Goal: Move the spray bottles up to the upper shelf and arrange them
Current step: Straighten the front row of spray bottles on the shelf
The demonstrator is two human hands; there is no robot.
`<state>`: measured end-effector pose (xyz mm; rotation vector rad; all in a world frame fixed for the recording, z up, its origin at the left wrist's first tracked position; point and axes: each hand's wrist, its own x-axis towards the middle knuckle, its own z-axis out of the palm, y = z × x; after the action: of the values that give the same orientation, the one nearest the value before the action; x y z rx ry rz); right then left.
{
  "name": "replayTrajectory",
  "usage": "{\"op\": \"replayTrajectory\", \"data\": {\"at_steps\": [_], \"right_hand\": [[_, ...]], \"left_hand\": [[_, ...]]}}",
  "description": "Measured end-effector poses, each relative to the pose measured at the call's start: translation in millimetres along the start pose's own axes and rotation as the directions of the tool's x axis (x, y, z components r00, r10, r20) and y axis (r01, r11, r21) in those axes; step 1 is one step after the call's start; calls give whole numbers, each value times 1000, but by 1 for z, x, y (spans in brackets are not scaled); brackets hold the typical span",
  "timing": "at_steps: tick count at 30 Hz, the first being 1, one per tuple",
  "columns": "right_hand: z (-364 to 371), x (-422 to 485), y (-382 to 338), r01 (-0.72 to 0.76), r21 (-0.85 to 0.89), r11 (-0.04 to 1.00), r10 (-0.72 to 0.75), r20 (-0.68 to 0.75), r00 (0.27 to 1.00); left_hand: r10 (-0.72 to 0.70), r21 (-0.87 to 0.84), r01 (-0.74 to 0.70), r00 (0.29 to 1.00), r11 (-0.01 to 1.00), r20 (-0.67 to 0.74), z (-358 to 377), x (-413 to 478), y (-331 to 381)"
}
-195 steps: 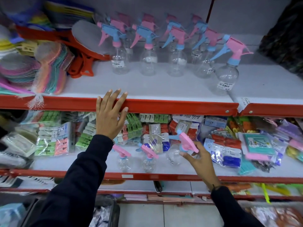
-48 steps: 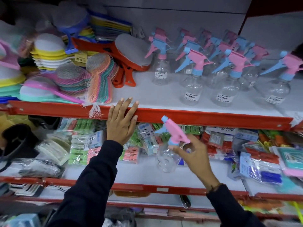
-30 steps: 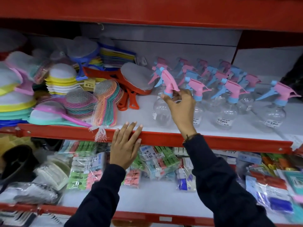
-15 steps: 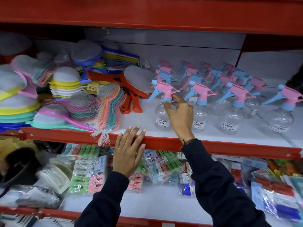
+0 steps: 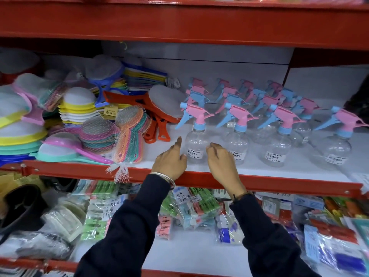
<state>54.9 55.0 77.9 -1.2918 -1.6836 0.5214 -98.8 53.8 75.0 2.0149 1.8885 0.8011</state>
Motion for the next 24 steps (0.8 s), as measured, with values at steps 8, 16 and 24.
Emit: {"op": "replayTrajectory", "data": {"at_steps": [8, 16, 24], "right_hand": [[-8, 0, -2, 33, 49, 998, -34, 17, 999], [-62, -16, 38, 159, 197, 967, -67, -408, 911], [-84, 8, 55, -72, 153, 986, 90, -118, 989]], "left_hand": [[-9, -115, -9, 988, 993, -153, 5, 1, 4], [237, -312, -408, 854, 858, -463, 39, -20, 69], [113, -269, -89, 991, 959, 76, 62, 17, 96]]}}
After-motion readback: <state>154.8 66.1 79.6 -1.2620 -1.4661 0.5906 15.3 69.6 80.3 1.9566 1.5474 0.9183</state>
